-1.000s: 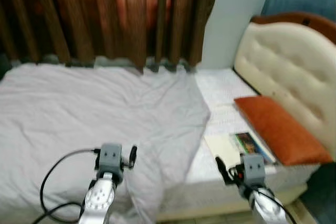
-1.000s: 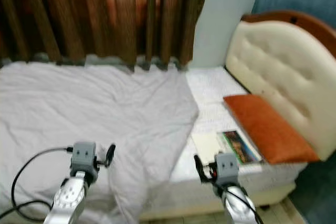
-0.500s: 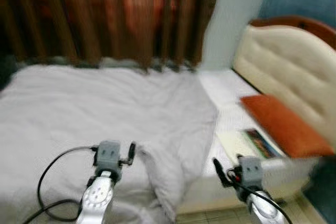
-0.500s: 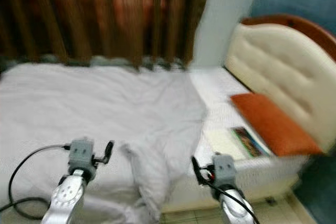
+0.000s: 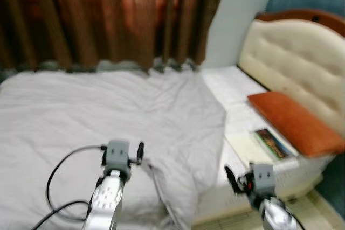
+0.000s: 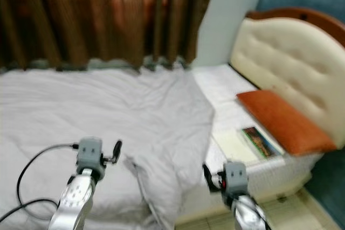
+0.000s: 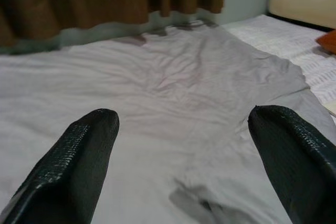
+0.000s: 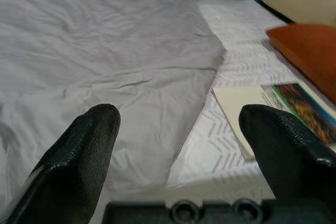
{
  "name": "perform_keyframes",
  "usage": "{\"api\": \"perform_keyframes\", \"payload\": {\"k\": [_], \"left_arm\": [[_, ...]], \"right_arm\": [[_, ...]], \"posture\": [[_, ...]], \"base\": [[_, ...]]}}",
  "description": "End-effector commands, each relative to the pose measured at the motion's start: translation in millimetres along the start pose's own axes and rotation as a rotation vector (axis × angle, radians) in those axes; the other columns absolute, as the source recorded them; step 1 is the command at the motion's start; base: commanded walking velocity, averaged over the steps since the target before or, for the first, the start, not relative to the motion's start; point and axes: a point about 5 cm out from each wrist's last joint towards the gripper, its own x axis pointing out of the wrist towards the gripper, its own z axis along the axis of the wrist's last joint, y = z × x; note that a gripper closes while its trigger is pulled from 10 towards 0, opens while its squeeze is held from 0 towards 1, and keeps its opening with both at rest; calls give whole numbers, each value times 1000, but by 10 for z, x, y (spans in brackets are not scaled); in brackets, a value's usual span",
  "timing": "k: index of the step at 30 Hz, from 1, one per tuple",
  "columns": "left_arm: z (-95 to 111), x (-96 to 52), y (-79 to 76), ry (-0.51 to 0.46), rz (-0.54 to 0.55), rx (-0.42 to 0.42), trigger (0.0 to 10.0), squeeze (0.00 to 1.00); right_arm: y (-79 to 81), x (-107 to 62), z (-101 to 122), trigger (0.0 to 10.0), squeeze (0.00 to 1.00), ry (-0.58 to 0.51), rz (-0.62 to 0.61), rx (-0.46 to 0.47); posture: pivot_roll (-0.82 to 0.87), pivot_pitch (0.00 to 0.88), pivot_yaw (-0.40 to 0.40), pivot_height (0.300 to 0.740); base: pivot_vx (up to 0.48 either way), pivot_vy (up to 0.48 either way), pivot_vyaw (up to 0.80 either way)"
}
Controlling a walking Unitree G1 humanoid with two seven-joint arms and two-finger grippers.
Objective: Clean up the room
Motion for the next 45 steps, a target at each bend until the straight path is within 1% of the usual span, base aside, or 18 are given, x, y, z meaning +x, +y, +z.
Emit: {"api": "perform_keyframes", "payload": {"k": [1, 7, 8, 11, 14, 19, 21, 25, 29, 35, 36, 37, 39, 40, 41, 42, 43, 45], "left_arm": [[-46, 21, 58, 42, 3, 8, 10000, 0], [-69, 107, 102, 103, 30, 14, 10000, 0], [-137, 313, -64, 223, -57, -31, 10000, 0], [-118, 377, -129, 241, -85, -51, 10000, 0], [47, 491, -206, 196, -127, 1, 10000, 0], [122, 499, -155, 130, -101, 60, 10000, 0], [45, 479, -39, 146, -42, 63, 10000, 0], [25, 484, -11, 154, -30, 78, 10000, 0], [-9, 557, -28, 234, -29, 113, 10000, 0], [-28, 593, -40, 320, -26, 23, 10000, 0], [10, 617, -69, 310, -24, -9, 10000, 0], [52, 641, -111, 296, -27, -48, 10000, 0], [52, 641, -111, 296, -27, -48, 10000, 0], [114, 672, -154, 268, -17, -94, 10000, 0], [114, 672, -154, 268, -17, -94, 10000, 0], [169, 695, -113, 232, 37, -86, 10000, 0], [169, 695, -113, 232, 37, -86, 10000, 0], [424, 784, 138, 101, 179, -129, 10000, 0]], "right_arm": [[48, 36, 71, 10000, 0, -29, 15, -2], [32, -36, 54, 10000, 0, -31, 5, -1], [27, -106, 34, 10000, 0, -28, 13, -7], [25, -125, 30, 10000, 0, -27, 16, -14], [39, -156, 76, 10000, 0, -42, 21, -14], [67, -192, 100, 10000, 0, -58, 1, 4], [87, -254, 73, 10000, 0, -49, -5, 10], [87, -279, 62, 10000, 0, -43, -6, 12], [124, -301, 65, 10000, 0, -24, 28, 7], [161, -296, 109, 10000, 0, -32, 26, 26], [194, -368, 114, 10000, 0, -31, 36, 26], [242, -437, 130, 10000, 0, -32, 55, 26], [242, -437, 130, 10000, 0, -32, 55, 26], [315, -593, 179, 10000, 0, -34, 87, 24], [315, -593, 179, 10000, 0, -34, 87, 24], [352, -772, 225, 10000, 0, -32, 102, 22], [352, -772, 225, 10000, 0, -32, 102, 22], [375, -1101, 208, 10000, 0, 18, 102, 37]], "posture": [[22, 0, -86, 740], [9, 2, -93, 740], [-46, 72, -97, 740], [-46, 72, -97, 740], [-108, 77, -69, 740], [-130, 90, -38, 740], [-138, 115, -40, 740], [-141, 121, -43, 740], [-152, 123, -43, 740], [-157, 148, -37, 740], [-218, 238, -66, 740], [-242, 276, -73, 740], [-242, 276, -73, 740], [-287, 343, -84, 740], [-287, 343, -84, 740], [-321, 397, -99, 740], [-321, 397, -99, 740], [-386, 490, -147, 740]], "base": [[465, 0, -800], [0, 0, 0], [0, 0, 0], [0, 0, 0], [0, 0, -200], [0, 0, -710], [0, 0, 0], [0, 0, 0], [0, 0, 0], [0, 0, 0], [0, 0, 0], [0, 0, 0], [0, 0, 0], [0, 0, 0], [0, 0, 0], [0, 0, 0], [0, 0, 0], [0, 0, 0]]}}
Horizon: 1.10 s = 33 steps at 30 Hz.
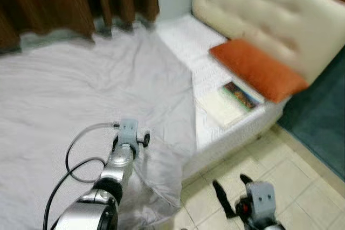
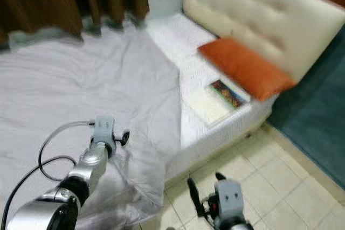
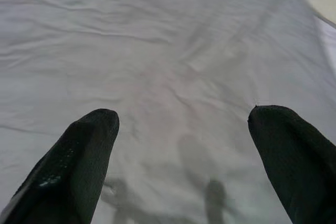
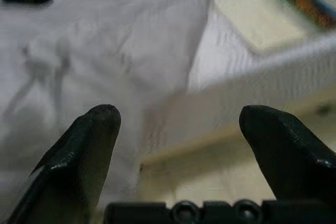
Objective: Clean up the room
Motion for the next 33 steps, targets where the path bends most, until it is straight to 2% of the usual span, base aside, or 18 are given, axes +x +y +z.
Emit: {"api": "perform_keyframes", "payload": {"k": [1, 3, 5, 8, 9, 10, 12, 13, 15, 18, 19, 20, 21, 23, 24, 25, 29, 33], "left_arm": [[118, 28, 87, -49, 65, -54, 10000, 0], [148, 44, 151, -41, 104, -110, 10000, 0], [146, 45, 162, -37, 112, -126, 10000, 0], [206, 54, 309, -54, 201, -143, 10000, 0], [229, 52, 422, -61, 258, -222, 10000, 0], [253, 53, 443, -76, 269, -252, 10000, 0], [271, 53, 454, -87, 274, -270, 10000, 0], [277, 41, 494, -116, 290, -374, 10000, 0], [275, 37, 512, -125, 292, -423, 10000, 0], [303, 6, 664, -177, 347, -484, 10000, 0], [308, -1, 699, -186, 358, -501, 10000, 114], [295, -7, 722, -188, 361, -534, 10000, 114], [220, -6, 700, -160, 324, -633, 10000, 1000], [151, -1, 645, -126, 290, -699, 10000, 949], [121, 7, 598, -104, 264, -735, 10000, 118], [46, 12, 494, -61, 219, -812, 10000, 0], [-36, 10, 285, -16, 128, -909, 10000, 0], [-6, 22, 106, -3, 35, -907, 10000, 0]], "right_arm": [[-22, -124, 33, 10000, 0, 21, -5, 2], [24, -333, -4, 10000, 0, 66, -2, 14], [37, -379, -7, 10000, 0, 78, -3, 18], [114, -635, -44, 10000, 0, 152, -8, 52], [167, -766, -70, 10000, 0, 195, 1, 64], [185, -818, -47, 10000, 0, 206, 5, 69], [197, -853, -27, 10000, 0, 212, 7, 73], [212, -909, -2, 10000, 0, 228, 17, 75], [214, -923, -1, 10000, 0, 235, 20, 75], [196, -939, -3, 10000, 0, 248, 14, 75], [193, -942, 1, 10000, 0, 250, 13, 76], [187, -945, 2, 10000, 0, 254, 12, 76], [202, -960, -1, 10000, 0, 264, 20, 78], [216, -965, -10, 10000, 0, 271, 30, 78], [217, -963, -11, 10000, 0, 273, 33, 77], [218, -962, -14, 10000, 0, 277, 37, 77], [219, -966, 14, 10000, 0, 278, 40, 74], [210, -1028, 20, 10000, 0, 290, 28, 68]], "posture": [[-386, 490, -147, 740], [-397, 548, -157, 740], [-397, 548, -157, 740], [-397, 599, -178, 740], [-394, 625, -186, 740], [-395, 639, -193, 740], [-395, 639, -193, 740], [-391, 657, -197, 740], [-389, 661, -198, 740], [-386, 661, -208, 740], [-386, 661, -208, 740], [-376, 661, -207, 740], [-369, 655, -205, 740], [-362, 645, -204, 740], [-360, 644, -205, 740], [-360, 644, -205, 740], [-386, 640, -208, 740], [-415, 643, -209, 740]], "base": [[0, 0, 0], [0, 0, 0], [0, 0, 0], [0, 0, 0], [0, 0, 0], [0, 0, 0], [0, 0, 0], [0, 0, 0], [0, 0, 0], [0, 0, 0], [0, 0, 0], [0, 0, 0], [0, 0, 0], [0, 0, 0], [0, 0, 0], [0, 0, 0], [0, 0, 0], [0, 0, 0]]}}
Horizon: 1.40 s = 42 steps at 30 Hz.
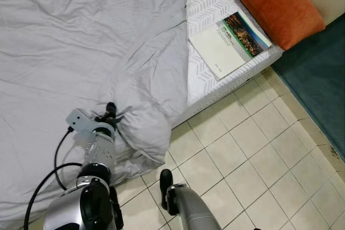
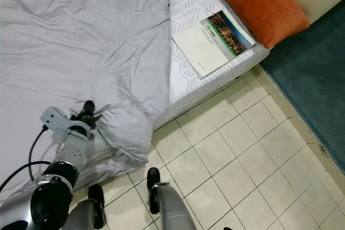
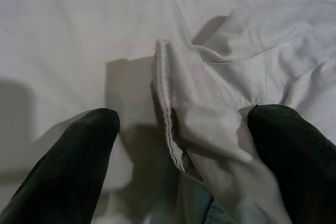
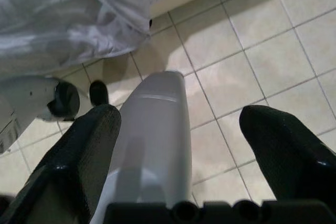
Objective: Clean up the room
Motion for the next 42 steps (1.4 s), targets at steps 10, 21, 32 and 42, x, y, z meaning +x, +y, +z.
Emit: {"api": "perform_keyframes", "payload": {"k": [10, 21, 32, 42], "left_arm": [[-438, -99, -44, 229, -51, 119, 0, 0], [-357, -68, -59, 205, -61, 179, 0, 0], [-347, -49, -378, 165, -282, 648, 0, 0], [-1207, -470, -703, 329, -594, 950, 10000, 0]], "right_arm": [[52, -183, -126, 10000, 0, 88, -35, 25], [95, -206, -156, 10000, 0, 98, -42, 40], [113, -179, -198, 10000, 0, 98, -50, 56], [-105, -230, -301, 10000, 0, 81, -162, 55]], "posture": [[-416, 654, -171, 740], [-400, 659, -158, 740], [-361, 654, -127, 740], [-318, 522, -90, 740]], "base": [[0, 0, 0], [0, 0, 0], [0, 0, 0], [0, 0, 0]]}}
